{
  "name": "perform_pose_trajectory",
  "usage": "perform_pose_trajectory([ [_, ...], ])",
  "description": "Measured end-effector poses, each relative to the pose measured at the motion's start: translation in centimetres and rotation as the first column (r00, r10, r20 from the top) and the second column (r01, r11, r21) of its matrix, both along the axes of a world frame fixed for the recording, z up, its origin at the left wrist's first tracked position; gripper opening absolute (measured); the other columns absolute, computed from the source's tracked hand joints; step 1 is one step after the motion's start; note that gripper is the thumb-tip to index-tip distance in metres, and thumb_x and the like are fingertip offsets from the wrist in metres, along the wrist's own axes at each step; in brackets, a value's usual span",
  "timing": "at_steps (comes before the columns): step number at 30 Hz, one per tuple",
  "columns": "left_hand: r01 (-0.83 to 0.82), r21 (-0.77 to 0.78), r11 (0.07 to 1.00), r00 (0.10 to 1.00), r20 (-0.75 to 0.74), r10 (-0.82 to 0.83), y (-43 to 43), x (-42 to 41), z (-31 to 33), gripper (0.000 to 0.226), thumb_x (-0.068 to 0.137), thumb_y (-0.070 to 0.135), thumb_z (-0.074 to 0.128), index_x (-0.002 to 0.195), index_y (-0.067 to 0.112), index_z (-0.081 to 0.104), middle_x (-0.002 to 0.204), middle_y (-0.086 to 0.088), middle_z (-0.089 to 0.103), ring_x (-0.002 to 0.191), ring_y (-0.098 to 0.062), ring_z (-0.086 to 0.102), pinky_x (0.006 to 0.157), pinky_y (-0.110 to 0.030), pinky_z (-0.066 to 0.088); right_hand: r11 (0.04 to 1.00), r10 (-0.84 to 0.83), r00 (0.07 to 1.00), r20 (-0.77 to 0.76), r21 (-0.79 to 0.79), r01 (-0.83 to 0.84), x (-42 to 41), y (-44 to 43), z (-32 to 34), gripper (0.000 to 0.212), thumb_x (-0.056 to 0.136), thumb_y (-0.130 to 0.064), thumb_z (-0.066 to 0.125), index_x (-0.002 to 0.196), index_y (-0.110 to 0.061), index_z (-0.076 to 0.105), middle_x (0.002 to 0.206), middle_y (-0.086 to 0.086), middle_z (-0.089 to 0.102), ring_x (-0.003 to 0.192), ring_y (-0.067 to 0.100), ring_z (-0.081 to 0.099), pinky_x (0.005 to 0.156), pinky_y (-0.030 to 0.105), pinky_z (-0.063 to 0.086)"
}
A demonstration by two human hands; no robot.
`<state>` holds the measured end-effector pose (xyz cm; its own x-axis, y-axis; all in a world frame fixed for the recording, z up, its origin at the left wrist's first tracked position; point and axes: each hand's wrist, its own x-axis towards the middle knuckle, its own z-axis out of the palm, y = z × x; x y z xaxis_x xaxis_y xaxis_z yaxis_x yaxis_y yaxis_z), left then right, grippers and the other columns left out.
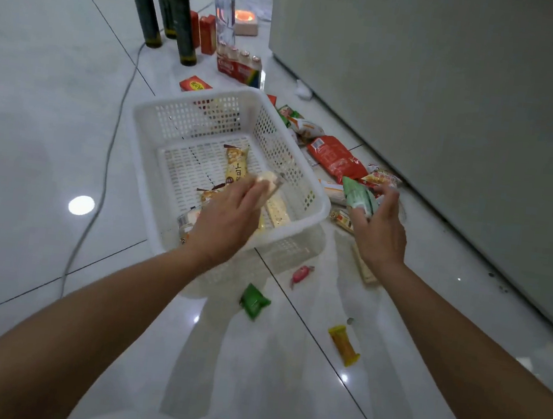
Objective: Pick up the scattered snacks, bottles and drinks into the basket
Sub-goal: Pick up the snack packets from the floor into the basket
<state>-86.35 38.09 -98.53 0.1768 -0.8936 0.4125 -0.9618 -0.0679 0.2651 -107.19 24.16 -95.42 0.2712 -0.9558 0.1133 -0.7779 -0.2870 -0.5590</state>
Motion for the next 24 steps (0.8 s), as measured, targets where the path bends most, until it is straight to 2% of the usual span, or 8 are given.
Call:
perform_pose_trajectory([
  [1,-0.103,0.009,0.995,0.994,-0.025,0.103,0.2,1.4,0.4,0.047,0.094,0.021,0.046,0.138,0.008,0.039,0.138,-0.022,0.045,0.115,-0.037,0.052,0.087,-0.049,0.052,0.999,0.049,0.999,0.017,-0.016,-0.049,1.1,0.0,0.5,0.044,0.092,-0.028,0.046,0.131,-0.015,0.028,0.129,0.015,0.045,0.096,0.036,0.057,0.069,0.034,0.038],
  [3,-0.266,0.177,0.948,0.959,-0.056,0.279,0.9,3.6,0.5,0.058,0.097,0.036,0.040,0.149,0.015,0.023,0.152,-0.021,0.026,0.136,-0.037,0.032,0.106,-0.050,0.038,0.983,0.182,0.982,0.047,-0.023,-0.181,3.5,0.0,0.9,0.047,0.094,-0.032,0.045,0.135,-0.016,0.028,0.131,0.015,0.037,0.107,0.031,0.050,0.074,0.033,0.038],
  [6,-0.344,0.327,0.880,0.931,-0.004,0.365,2.6,4.5,-0.3,0.072,0.095,0.056,0.028,0.153,0.022,0.004,0.159,-0.017,-0.004,0.147,-0.032,-0.002,0.118,-0.044,0.009,0.939,0.333,0.941,0.059,0.072,-0.336,6.1,0.2,0.8,0.053,0.097,-0.043,0.040,0.143,-0.023,0.023,0.143,0.011,0.022,0.125,0.024,0.035,0.097,0.039,0.034],
  [9,-0.275,0.300,0.913,0.961,0.075,0.265,4.0,3.8,-1.1,0.074,0.091,0.062,0.015,0.152,0.022,0.002,0.159,-0.011,-0.010,0.147,-0.025,-0.010,0.118,-0.040,0.002,0.931,0.349,0.937,0.011,0.115,-0.347,6.2,0.3,-0.3,0.058,0.096,-0.051,0.034,0.146,-0.027,0.019,0.151,0.007,0.012,0.139,0.025,0.019,0.113,0.044,0.024],
  [12,-0.168,0.242,0.956,0.977,0.166,0.130,4.5,2.6,-1.6,0.073,0.093,0.063,0.012,0.152,0.020,0.010,0.160,-0.008,-0.001,0.146,-0.022,-0.006,0.117,-0.038,-0.001,0.945,0.303,0.952,-0.050,0.143,-0.293,4.2,0.0,-1.6,0.060,0.095,-0.053,0.034,0.147,-0.029,0.017,0.155,0.007,0.006,0.143,0.027,0.010,0.115,0.049,0.018],
  [15,-0.018,0.264,0.964,0.981,0.192,-0.034,4.4,1.0,-2.0,0.071,0.095,0.061,0.012,0.152,0.018,0.011,0.160,-0.007,-0.001,0.147,-0.023,-0.003,0.118,-0.042,0.000,0.968,0.199,0.971,-0.132,0.183,-0.174,0.7,-0.7,-2.9,0.062,0.094,-0.054,0.033,0.148,-0.030,0.015,0.158,0.008,0.004,0.145,0.027,0.008,0.116,0.049,0.015],
  [20,0.275,0.360,0.892,0.909,0.206,-0.363,4.3,-1.5,-3.6,0.069,0.096,0.060,0.014,0.152,0.020,0.006,0.159,-0.004,-0.001,0.147,-0.019,-0.006,0.119,-0.036,-0.005,0.972,0.022,0.958,-0.286,0.232,0.047,-6.6,-1.5,-5.4,0.066,0.092,-0.059,0.030,0.149,-0.031,0.013,0.158,0.010,0.008,0.145,0.028,0.012,0.116,0.050,0.015],
  [24,0.339,0.448,0.828,0.877,0.169,-0.450,3.6,-3.2,-4.9,0.072,0.095,0.062,0.019,0.153,0.021,0.007,0.159,-0.005,0.001,0.147,-0.020,-0.005,0.119,-0.036,-0.005,0.949,-0.042,0.947,-0.319,0.284,0.137,-10.1,-1.2,-6.5,0.066,0.092,-0.060,0.028,0.150,-0.035,0.007,0.159,0.008,0.004,0.146,0.028,0.006,0.116,0.052,0.008],
])
